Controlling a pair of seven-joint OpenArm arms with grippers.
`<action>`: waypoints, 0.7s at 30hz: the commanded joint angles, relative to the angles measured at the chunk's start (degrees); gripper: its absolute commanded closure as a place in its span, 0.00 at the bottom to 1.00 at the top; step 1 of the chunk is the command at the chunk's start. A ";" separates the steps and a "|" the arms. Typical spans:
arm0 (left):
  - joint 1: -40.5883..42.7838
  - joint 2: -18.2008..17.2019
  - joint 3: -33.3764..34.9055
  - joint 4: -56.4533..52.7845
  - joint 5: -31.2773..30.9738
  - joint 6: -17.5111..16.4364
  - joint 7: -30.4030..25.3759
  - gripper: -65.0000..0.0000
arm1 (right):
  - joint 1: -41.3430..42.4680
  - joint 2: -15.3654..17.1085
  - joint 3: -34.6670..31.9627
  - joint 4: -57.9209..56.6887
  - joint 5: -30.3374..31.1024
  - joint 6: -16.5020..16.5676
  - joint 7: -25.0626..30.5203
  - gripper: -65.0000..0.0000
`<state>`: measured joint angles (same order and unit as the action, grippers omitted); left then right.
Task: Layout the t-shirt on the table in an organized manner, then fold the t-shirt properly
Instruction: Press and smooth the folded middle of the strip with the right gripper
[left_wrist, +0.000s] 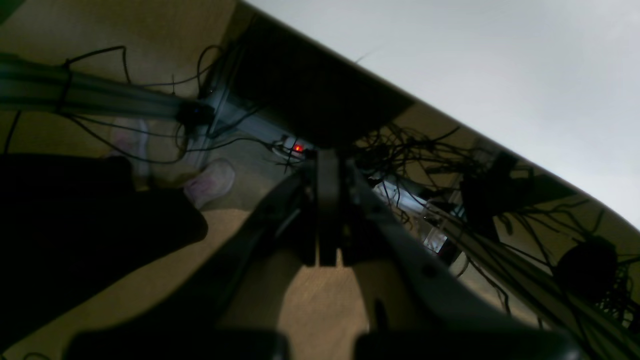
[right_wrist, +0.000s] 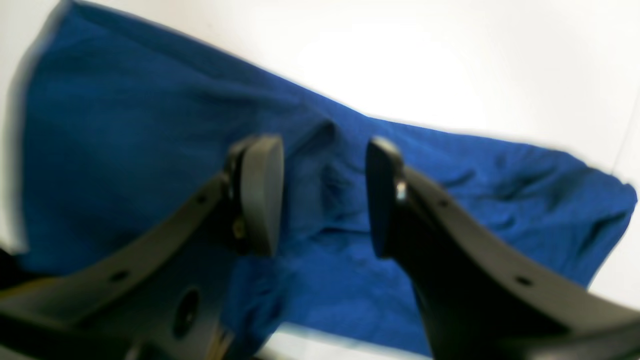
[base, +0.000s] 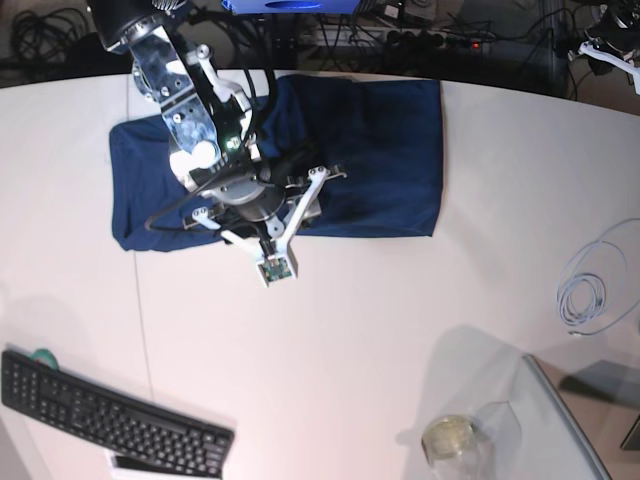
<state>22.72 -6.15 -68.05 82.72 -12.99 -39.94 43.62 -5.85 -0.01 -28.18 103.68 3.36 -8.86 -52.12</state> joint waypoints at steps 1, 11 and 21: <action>0.27 -1.01 -0.30 1.02 -0.41 -0.06 -0.85 1.00 | -1.41 -0.30 -0.34 2.21 0.21 0.29 0.38 0.60; -0.61 -2.24 -0.30 1.02 -0.32 -0.06 -0.58 1.00 | -10.55 4.36 -9.49 1.95 0.12 0.20 0.47 0.59; -0.61 -2.24 -0.30 1.02 -0.32 -0.06 -0.58 1.00 | -10.90 3.04 -9.93 -9.57 0.21 0.20 6.10 0.60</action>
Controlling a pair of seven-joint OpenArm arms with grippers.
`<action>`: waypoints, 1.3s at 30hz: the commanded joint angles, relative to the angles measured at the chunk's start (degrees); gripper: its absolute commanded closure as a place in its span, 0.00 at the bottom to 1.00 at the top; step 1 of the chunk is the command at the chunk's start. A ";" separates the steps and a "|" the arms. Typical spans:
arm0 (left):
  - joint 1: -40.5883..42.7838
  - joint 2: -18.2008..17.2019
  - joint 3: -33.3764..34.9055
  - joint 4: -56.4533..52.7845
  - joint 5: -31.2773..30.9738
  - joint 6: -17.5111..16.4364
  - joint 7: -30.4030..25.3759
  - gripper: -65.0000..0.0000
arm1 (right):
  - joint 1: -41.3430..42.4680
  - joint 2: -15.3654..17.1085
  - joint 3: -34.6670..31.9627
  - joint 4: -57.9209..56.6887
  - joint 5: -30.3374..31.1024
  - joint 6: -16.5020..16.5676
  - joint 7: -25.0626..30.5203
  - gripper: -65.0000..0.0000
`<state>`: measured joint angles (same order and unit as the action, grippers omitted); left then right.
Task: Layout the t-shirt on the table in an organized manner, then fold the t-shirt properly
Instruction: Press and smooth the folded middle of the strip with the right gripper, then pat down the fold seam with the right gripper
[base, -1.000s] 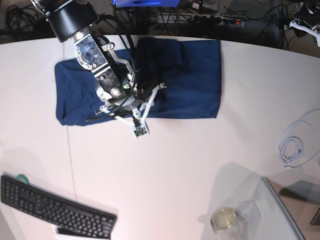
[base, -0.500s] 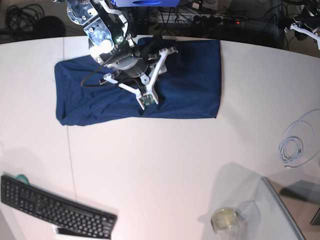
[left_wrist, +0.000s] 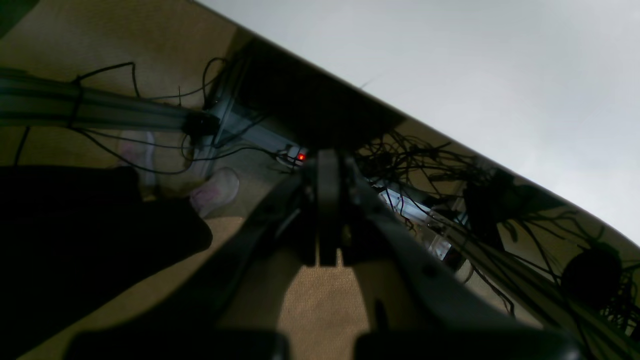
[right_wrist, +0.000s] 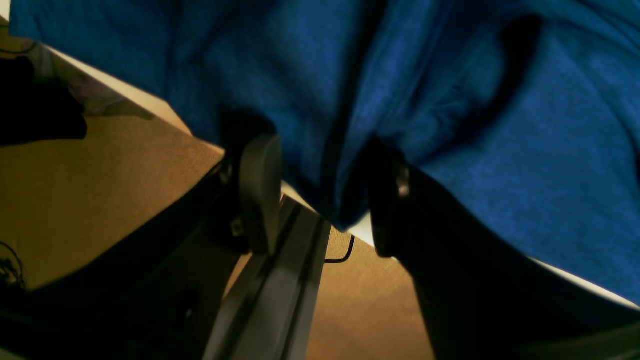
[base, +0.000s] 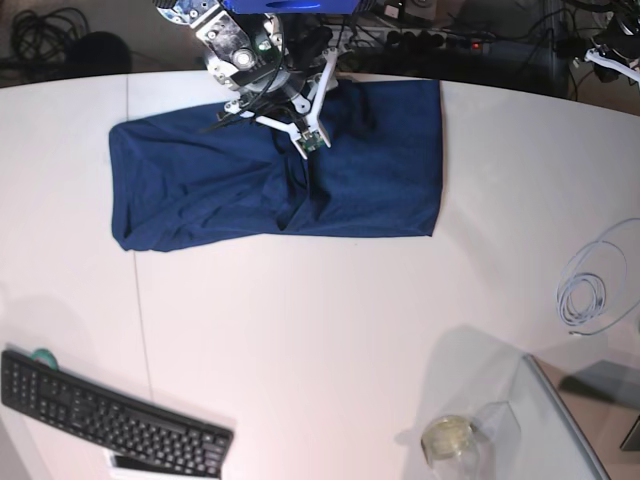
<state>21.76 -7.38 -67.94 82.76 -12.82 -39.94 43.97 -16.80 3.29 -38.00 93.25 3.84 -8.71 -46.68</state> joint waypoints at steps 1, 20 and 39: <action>0.35 -1.02 -0.41 0.97 -0.50 -0.06 -0.93 1.00 | 0.05 -0.26 -0.11 0.77 -0.28 0.05 0.65 0.60; 0.35 -1.02 -0.41 0.97 -0.50 -0.06 -1.02 1.00 | -0.21 0.27 0.33 7.01 -0.36 0.05 -3.13 0.95; 0.35 -1.02 -0.41 0.89 -0.50 -0.06 -1.02 1.00 | -0.57 -0.17 0.24 4.29 -0.28 0.14 0.13 0.54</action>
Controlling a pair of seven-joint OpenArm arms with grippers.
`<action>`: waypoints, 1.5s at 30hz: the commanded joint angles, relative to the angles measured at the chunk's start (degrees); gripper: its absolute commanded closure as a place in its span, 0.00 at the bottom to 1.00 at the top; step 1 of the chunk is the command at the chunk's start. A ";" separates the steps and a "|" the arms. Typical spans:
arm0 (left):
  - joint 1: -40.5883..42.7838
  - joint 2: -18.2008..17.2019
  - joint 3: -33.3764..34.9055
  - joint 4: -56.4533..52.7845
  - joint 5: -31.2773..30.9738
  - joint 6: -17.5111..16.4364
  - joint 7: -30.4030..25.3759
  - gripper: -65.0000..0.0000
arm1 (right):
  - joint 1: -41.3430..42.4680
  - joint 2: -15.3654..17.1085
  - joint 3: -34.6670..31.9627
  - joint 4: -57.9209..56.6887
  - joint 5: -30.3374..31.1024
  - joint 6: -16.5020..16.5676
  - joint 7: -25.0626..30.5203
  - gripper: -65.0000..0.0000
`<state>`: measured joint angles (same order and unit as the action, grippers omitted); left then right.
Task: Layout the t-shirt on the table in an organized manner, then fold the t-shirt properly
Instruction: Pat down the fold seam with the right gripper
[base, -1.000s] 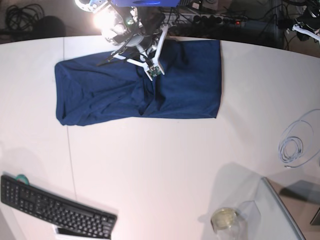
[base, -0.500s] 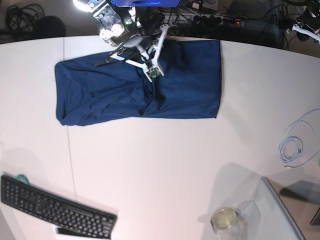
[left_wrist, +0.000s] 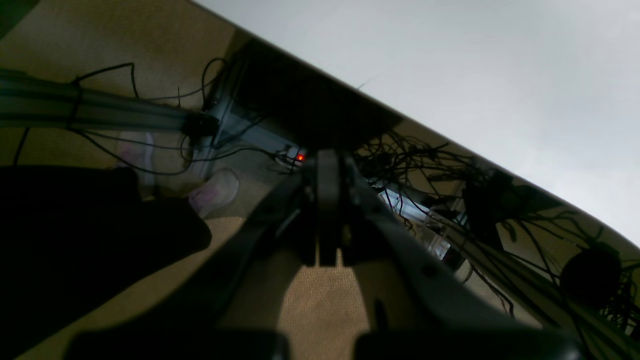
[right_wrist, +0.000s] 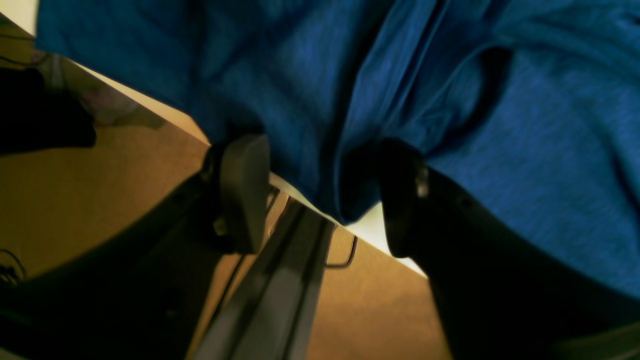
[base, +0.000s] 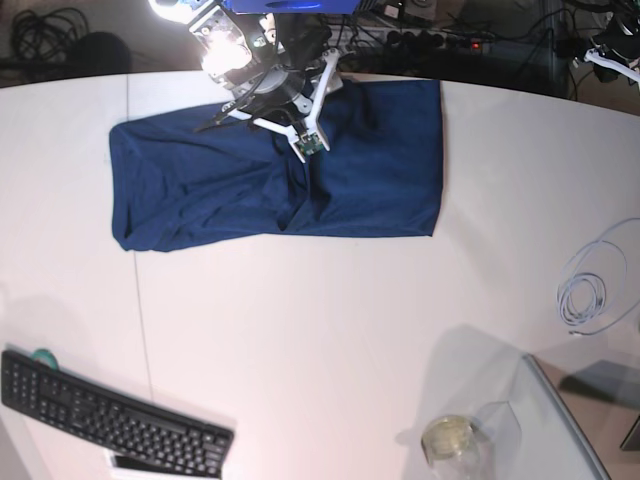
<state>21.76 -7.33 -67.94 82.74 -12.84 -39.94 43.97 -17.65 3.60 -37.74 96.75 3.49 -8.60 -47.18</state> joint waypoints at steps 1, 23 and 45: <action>0.35 -1.06 -0.41 0.91 -0.48 -0.06 -1.02 1.00 | 0.46 -0.47 -0.02 0.17 0.16 0.03 0.63 0.59; 0.35 -1.06 -0.41 0.91 -0.48 -0.06 -1.02 1.00 | 2.66 -0.12 1.74 5.89 0.16 0.03 -3.06 0.99; 0.35 -1.06 -0.41 0.91 -0.48 -0.06 -1.02 1.00 | 5.91 -0.47 7.80 -0.27 0.07 0.12 -2.89 0.97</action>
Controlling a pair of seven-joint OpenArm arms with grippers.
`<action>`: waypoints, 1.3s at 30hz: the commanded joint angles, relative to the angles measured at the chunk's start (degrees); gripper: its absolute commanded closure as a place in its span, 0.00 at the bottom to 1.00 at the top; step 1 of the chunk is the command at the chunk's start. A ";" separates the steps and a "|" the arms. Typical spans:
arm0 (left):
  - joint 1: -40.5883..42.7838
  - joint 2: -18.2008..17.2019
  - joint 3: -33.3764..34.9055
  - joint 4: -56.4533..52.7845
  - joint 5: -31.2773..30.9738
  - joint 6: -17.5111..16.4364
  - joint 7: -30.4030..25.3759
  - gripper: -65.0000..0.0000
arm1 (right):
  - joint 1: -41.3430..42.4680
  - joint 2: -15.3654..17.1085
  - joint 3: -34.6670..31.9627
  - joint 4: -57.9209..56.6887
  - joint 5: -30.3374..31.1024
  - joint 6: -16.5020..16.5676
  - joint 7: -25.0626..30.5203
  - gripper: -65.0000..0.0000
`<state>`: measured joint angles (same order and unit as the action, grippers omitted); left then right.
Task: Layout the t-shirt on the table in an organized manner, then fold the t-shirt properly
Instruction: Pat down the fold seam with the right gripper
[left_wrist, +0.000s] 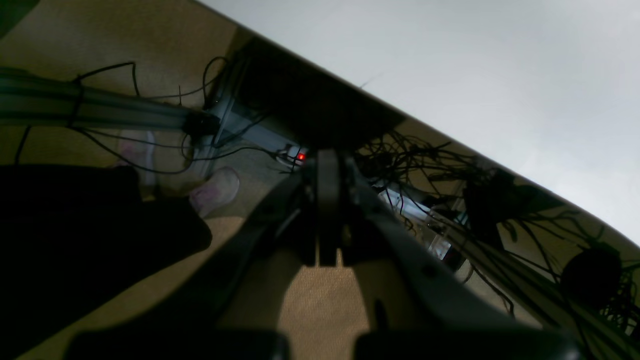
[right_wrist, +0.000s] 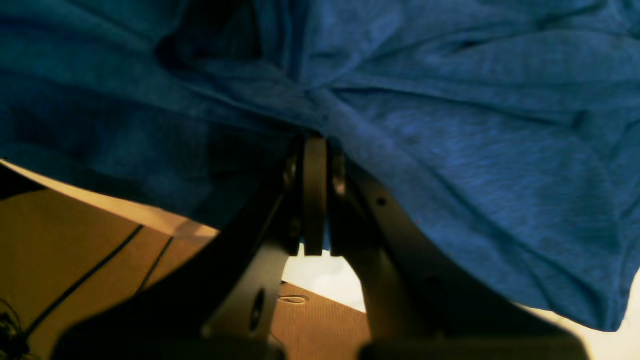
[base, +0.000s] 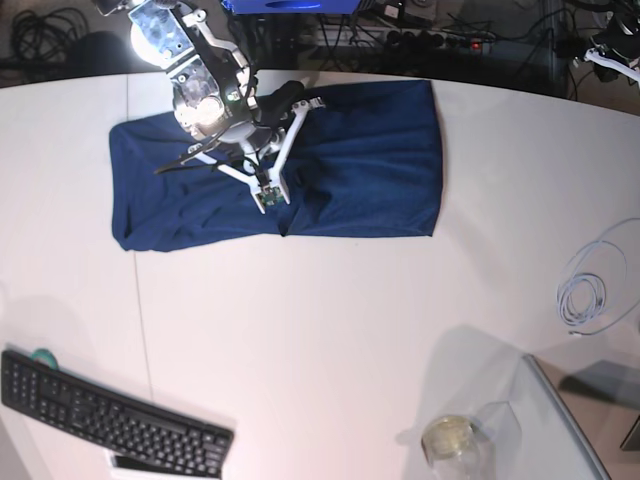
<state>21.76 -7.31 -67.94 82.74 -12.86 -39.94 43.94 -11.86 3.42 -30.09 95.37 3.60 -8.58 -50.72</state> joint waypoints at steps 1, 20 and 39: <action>0.35 -1.08 -0.41 0.91 -0.46 -0.06 -1.00 1.00 | -0.14 -0.39 -0.11 1.20 -0.04 0.10 0.65 0.96; 0.44 -1.08 -0.41 0.91 -0.46 -0.06 -0.91 1.00 | 1.79 -3.20 -0.29 6.83 0.05 0.10 0.57 0.51; 0.79 -1.08 -0.41 0.91 -0.46 -0.06 -1.00 1.00 | 6.71 -7.60 0.24 -4.96 0.05 0.10 1.88 0.91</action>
<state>22.06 -7.33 -67.94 82.74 -12.86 -39.94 43.94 -5.74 -3.77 -29.93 89.60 3.79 -8.56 -49.58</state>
